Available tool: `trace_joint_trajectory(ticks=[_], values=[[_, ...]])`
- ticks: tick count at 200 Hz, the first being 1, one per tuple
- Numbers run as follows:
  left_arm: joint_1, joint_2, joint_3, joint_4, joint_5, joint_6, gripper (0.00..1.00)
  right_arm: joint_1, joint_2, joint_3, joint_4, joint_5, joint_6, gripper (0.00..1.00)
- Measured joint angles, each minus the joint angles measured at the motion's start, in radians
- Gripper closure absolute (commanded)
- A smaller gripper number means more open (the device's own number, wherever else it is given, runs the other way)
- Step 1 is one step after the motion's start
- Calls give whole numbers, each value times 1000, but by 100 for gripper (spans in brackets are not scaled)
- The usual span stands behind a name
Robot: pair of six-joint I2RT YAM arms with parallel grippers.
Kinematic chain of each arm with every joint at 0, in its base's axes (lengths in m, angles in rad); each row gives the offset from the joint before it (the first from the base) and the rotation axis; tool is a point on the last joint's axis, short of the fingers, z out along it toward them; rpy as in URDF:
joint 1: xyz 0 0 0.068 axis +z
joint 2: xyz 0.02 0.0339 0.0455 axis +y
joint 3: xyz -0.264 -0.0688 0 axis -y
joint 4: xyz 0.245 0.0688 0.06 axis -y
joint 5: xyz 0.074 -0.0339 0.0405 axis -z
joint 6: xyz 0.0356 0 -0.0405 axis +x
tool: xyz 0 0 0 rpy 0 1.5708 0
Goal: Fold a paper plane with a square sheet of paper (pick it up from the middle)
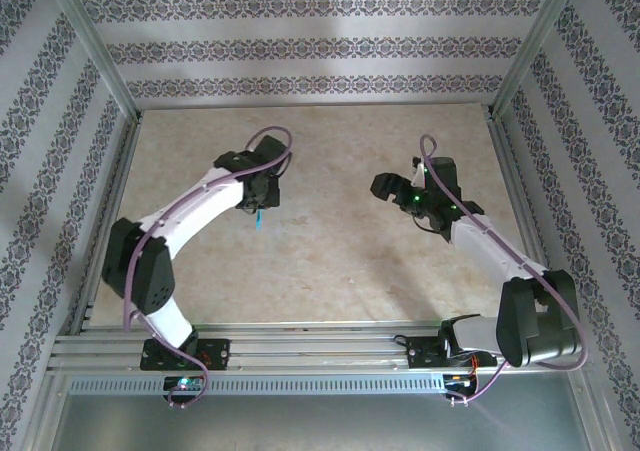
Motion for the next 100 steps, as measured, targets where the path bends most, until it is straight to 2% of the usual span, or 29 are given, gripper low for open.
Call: trace_joint_trajectory(ticks=[22, 43, 89, 100], values=[[-61, 101, 104, -137, -129, -19, 90, 6, -32, -27, -37, 78, -4, 4], [-116, 187, 162, -215, -183, -42, 90, 6, -61, -61, -55, 138, -3, 4], [-214, 396, 260, -266, -186, -95, 89, 3, -98, -108, -69, 211, 10, 4], [-229, 433, 276, -263, -171, -106, 86, -6, -108, -126, -67, 217, 23, 4]])
